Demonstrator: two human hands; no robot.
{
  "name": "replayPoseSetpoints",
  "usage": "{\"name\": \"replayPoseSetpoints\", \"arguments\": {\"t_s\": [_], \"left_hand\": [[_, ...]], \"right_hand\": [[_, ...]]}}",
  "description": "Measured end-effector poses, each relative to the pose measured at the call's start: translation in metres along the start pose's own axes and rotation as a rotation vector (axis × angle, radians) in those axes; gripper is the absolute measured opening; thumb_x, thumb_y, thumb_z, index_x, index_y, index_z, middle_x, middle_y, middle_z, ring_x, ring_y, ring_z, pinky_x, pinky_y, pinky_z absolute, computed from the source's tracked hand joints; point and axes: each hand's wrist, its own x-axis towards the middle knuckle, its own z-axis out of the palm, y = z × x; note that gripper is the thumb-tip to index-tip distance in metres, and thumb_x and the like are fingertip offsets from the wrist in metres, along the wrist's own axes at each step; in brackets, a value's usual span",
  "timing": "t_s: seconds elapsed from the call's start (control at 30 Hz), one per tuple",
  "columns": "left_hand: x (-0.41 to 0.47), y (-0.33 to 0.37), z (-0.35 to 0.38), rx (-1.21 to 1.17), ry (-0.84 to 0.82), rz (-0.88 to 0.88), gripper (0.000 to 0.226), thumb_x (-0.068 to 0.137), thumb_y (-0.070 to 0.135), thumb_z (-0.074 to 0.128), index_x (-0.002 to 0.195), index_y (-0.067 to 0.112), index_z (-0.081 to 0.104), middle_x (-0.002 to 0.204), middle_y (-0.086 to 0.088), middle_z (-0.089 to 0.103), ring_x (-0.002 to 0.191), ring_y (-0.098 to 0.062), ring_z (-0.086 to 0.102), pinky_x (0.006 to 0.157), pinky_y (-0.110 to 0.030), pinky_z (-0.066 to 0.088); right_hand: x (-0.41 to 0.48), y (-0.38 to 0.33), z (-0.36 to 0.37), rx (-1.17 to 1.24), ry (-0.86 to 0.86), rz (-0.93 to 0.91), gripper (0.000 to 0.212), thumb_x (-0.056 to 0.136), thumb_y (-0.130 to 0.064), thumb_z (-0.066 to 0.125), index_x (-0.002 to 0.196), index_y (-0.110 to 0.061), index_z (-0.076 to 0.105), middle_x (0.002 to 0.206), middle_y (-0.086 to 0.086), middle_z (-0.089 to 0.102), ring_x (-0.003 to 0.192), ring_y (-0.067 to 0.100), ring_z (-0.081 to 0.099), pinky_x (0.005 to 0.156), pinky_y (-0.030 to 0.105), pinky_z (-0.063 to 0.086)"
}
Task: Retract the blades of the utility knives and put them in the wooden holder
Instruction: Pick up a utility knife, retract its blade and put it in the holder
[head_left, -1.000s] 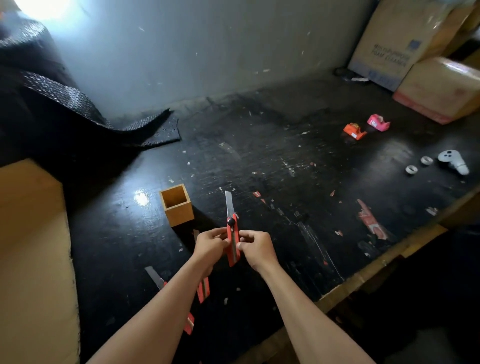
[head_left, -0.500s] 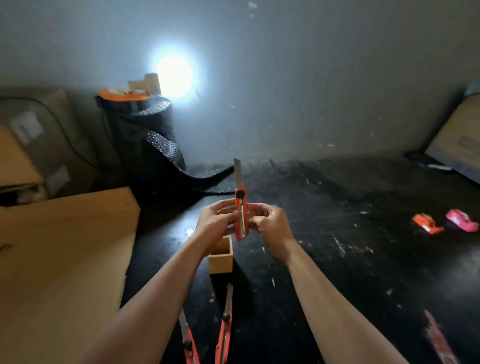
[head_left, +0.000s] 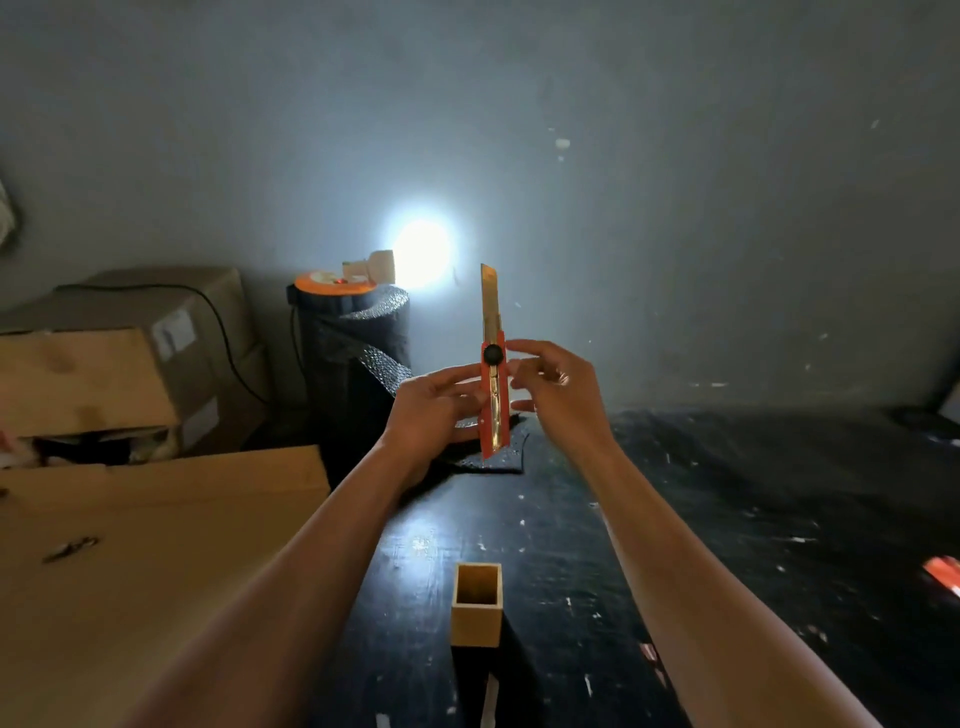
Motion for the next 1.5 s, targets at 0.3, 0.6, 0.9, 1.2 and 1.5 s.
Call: {"name": "replayPoseSetpoints", "arguments": {"t_s": [0.3, 0.6, 0.9, 1.2, 1.5], "left_hand": [[-0.005, 0.017, -0.005, 0.046, -0.017, 0.041, 0.034, 0.091, -0.005, 0.067, 0.122, 0.007, 0.074, 0.108, -0.014, 0.081, 0.096, -0.032, 0.079, 0.071, -0.036, 0.065], [-0.011, 0.013, -0.004, -0.056, 0.004, -0.003, 0.034, 0.093, -0.004, 0.063, 0.122, 0.010, 0.075, 0.108, -0.013, 0.081, 0.101, -0.031, 0.078, 0.082, -0.043, 0.065], [-0.012, 0.024, -0.006, -0.073, -0.042, -0.055, 0.035, 0.093, -0.006, 0.059, 0.116, 0.014, 0.078, 0.108, -0.007, 0.082, 0.099, -0.026, 0.079, 0.082, -0.042, 0.063], [-0.005, 0.033, -0.007, 0.061, 0.001, 0.004, 0.020, 0.094, 0.008, 0.068, 0.110, 0.012, 0.080, 0.102, -0.008, 0.083, 0.094, -0.026, 0.080, 0.080, -0.047, 0.065], [0.001, 0.031, -0.004, 0.081, 0.081, 0.027, 0.018, 0.092, 0.003, 0.068, 0.105, 0.009, 0.079, 0.094, -0.009, 0.083, 0.082, -0.021, 0.081, 0.061, -0.035, 0.064]], "right_hand": [[0.004, -0.019, 0.004, 0.091, -0.080, -0.090, 0.018, 0.096, -0.011, 0.070, 0.111, -0.012, 0.079, 0.103, 0.000, 0.080, 0.089, 0.010, 0.077, 0.068, 0.019, 0.062], [-0.009, -0.017, -0.005, 0.008, -0.215, -0.049, 0.018, 0.097, -0.013, 0.068, 0.111, -0.020, 0.077, 0.099, -0.013, 0.074, 0.080, -0.008, 0.074, 0.061, 0.008, 0.054], [-0.019, -0.018, -0.008, 0.092, -0.213, -0.026, 0.017, 0.094, -0.009, 0.071, 0.107, -0.019, 0.078, 0.091, -0.013, 0.079, 0.082, 0.003, 0.078, 0.063, 0.014, 0.058], [-0.021, -0.018, -0.009, 0.046, -0.235, -0.041, 0.019, 0.096, -0.009, 0.068, 0.112, -0.016, 0.077, 0.094, -0.013, 0.078, 0.083, -0.001, 0.077, 0.064, 0.010, 0.056], [-0.027, -0.009, -0.009, -0.051, -0.271, -0.049, 0.017, 0.095, -0.017, 0.071, 0.107, -0.025, 0.079, 0.099, -0.011, 0.081, 0.089, 0.009, 0.079, 0.076, 0.015, 0.060]]}}
